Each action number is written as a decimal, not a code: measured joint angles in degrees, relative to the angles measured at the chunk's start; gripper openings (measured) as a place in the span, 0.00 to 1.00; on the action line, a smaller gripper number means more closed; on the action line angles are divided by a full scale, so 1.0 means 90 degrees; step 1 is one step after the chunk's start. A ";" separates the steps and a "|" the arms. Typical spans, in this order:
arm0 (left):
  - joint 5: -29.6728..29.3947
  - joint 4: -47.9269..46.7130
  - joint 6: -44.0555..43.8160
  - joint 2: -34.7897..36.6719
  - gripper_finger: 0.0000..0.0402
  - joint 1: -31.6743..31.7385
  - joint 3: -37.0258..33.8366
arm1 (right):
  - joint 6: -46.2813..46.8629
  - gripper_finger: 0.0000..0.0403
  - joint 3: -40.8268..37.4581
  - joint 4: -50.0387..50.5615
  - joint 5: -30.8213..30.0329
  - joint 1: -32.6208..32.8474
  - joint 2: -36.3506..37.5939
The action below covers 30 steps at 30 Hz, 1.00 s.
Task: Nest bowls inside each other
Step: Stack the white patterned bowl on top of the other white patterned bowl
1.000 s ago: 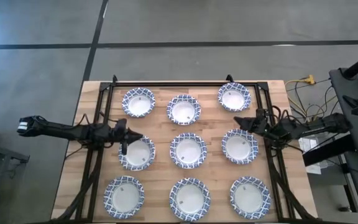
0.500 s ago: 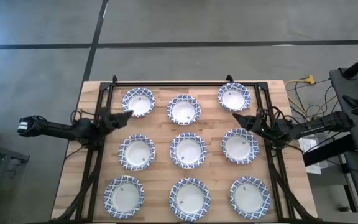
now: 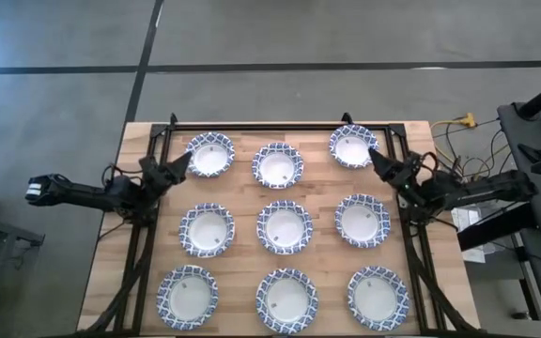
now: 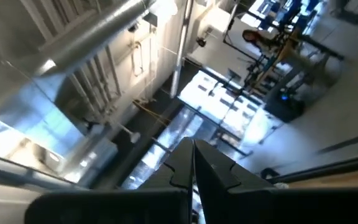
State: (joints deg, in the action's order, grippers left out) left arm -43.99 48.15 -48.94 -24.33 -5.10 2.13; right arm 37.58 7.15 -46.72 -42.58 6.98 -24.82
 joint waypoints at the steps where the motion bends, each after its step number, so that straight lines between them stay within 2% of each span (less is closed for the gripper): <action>1: -0.0035 0.0030 0.0006 -0.0036 0.00 0.0009 0.0033 | -0.0044 0.02 0.0188 0.0366 0.0163 -0.0055 -0.0049; 5: 0.0047 0.0105 0.0192 -0.0245 0.00 0.0029 0.0405 | -0.0064 0.02 0.1258 0.2294 0.1374 -0.0359 -0.0426; 9: 0.0922 0.0094 0.1216 -0.0567 0.00 0.0027 0.1073 | -0.0269 0.02 0.2478 0.4290 0.2603 -0.0773 -0.1151; 12: 0.1201 -0.0191 0.1691 -0.0830 0.00 0.0027 0.1709 | -0.0544 0.02 0.3427 0.6162 0.3141 -0.1189 -0.1732; 15: 0.1224 -0.1412 0.1650 -0.1059 0.00 0.0029 0.2442 | -0.0148 0.02 0.4408 0.8758 0.3118 -0.1911 -0.2427; 18: 0.1322 -0.3339 0.1639 -0.1435 0.00 0.0029 0.3260 | 0.0202 0.02 0.5148 1.0692 0.3064 -0.2814 -0.3267; 21: 0.1481 -0.4948 0.1485 -0.1843 0.00 0.0029 0.4026 | -0.0554 0.02 0.5723 1.1209 0.3443 -0.3501 -0.4071; 24: 0.1618 -0.5839 0.1450 -0.2261 0.00 0.0033 0.4468 | -0.1501 0.03 0.6238 1.1179 0.4137 -0.3975 -0.4921; 27: 0.1810 -0.5917 0.1500 -0.2532 0.00 0.0041 0.4705 | -0.2267 0.08 0.6806 1.1325 0.4565 -0.4245 -0.5809; 30: 0.2026 -0.5908 0.1480 -0.2697 0.00 0.0043 0.4775 | -0.2787 0.17 0.7379 1.1915 0.4611 -0.4337 -0.6632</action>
State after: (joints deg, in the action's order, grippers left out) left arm -25.75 -5.02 -35.62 -48.61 -4.71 45.10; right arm 12.50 73.57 60.51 -1.08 -32.05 -84.51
